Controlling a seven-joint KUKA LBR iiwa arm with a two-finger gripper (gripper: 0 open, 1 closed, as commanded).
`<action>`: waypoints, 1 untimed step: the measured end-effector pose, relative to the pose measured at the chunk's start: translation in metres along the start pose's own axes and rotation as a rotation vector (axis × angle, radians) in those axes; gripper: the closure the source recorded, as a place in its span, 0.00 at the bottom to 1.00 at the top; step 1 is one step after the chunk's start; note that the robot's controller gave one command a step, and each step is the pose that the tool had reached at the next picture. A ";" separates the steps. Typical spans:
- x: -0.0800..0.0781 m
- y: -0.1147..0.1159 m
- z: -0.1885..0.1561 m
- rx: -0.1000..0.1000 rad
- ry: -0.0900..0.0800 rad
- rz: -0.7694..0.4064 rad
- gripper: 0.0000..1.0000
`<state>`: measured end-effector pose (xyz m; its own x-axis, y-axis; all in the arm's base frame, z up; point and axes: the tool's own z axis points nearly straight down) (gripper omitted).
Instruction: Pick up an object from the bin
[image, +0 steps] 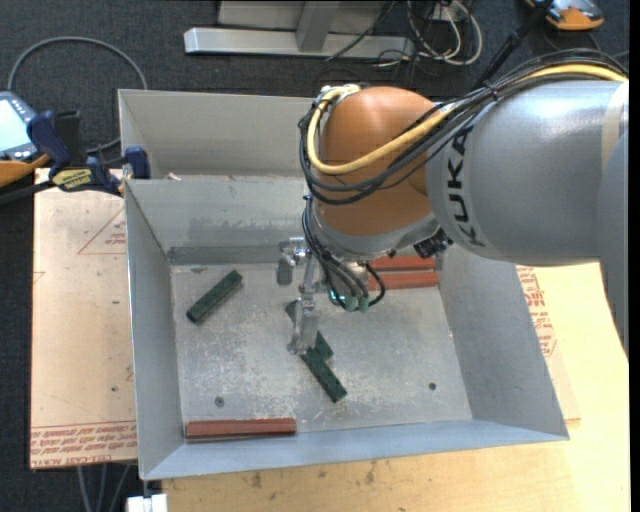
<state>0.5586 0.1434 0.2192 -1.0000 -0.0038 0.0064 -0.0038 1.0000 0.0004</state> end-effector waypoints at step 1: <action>-0.021 -0.021 0.151 -0.002 -0.007 0.325 0.00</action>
Offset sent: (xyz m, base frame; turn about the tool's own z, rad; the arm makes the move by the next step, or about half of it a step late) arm 0.0199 -0.0210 -0.1492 0.3273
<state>0.5787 0.1228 0.0681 -0.9487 0.3160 -0.0001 0.3160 0.9487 0.0014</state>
